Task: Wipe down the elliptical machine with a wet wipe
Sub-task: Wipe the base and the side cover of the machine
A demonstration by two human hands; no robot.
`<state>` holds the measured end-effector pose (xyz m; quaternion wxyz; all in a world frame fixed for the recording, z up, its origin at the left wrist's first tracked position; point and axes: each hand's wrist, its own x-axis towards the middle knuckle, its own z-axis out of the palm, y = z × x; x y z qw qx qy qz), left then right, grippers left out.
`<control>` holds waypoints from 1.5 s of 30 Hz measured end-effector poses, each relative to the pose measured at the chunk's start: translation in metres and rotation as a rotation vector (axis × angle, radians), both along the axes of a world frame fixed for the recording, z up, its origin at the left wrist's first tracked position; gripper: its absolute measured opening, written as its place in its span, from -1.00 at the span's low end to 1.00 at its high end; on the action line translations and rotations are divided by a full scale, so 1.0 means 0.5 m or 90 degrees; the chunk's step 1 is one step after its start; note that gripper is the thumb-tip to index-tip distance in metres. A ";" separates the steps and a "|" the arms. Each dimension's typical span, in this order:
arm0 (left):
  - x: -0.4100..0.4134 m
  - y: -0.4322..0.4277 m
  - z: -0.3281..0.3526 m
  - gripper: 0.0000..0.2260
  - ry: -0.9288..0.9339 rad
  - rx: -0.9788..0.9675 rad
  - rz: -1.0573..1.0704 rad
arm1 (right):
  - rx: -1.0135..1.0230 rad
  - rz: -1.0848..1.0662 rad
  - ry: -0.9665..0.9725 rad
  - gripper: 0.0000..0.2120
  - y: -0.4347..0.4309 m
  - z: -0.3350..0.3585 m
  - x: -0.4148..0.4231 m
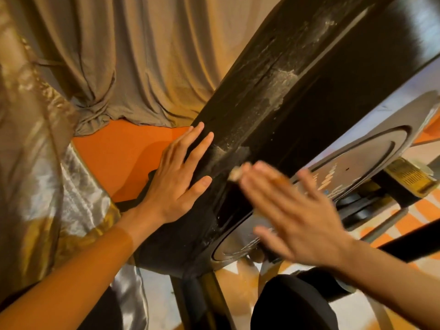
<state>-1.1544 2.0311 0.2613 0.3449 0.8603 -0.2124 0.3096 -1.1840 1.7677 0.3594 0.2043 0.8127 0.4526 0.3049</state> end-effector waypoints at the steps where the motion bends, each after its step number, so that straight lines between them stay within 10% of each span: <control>1: 0.002 0.002 -0.001 -0.39 -0.003 -0.009 -0.007 | 0.054 -0.036 -0.042 -0.35 0.000 0.045 0.016; 5: 0.004 0.002 -0.005 -0.39 -0.007 -0.040 -0.018 | 0.133 -0.131 -0.053 -0.31 0.035 0.069 0.024; 13: 0.001 0.012 -0.014 -0.40 0.021 -0.066 -0.026 | -0.127 -0.015 0.070 -0.34 0.062 -0.037 -0.027; 19: -0.003 0.016 -0.020 -0.40 0.031 -0.083 -0.043 | 0.050 -0.168 -0.089 -0.34 0.034 0.153 0.033; 26: -0.013 0.007 -0.025 -0.40 0.044 -0.121 -0.028 | -0.049 -0.078 0.043 -0.30 0.092 0.015 -0.009; 35: -0.019 -0.016 -0.021 -0.39 0.057 -0.145 0.012 | -0.062 -0.230 -0.149 -0.32 0.029 0.336 0.092; 45: -0.023 -0.046 0.015 -0.38 0.062 -0.188 0.026 | 0.010 -0.141 0.078 -0.25 0.129 0.155 0.029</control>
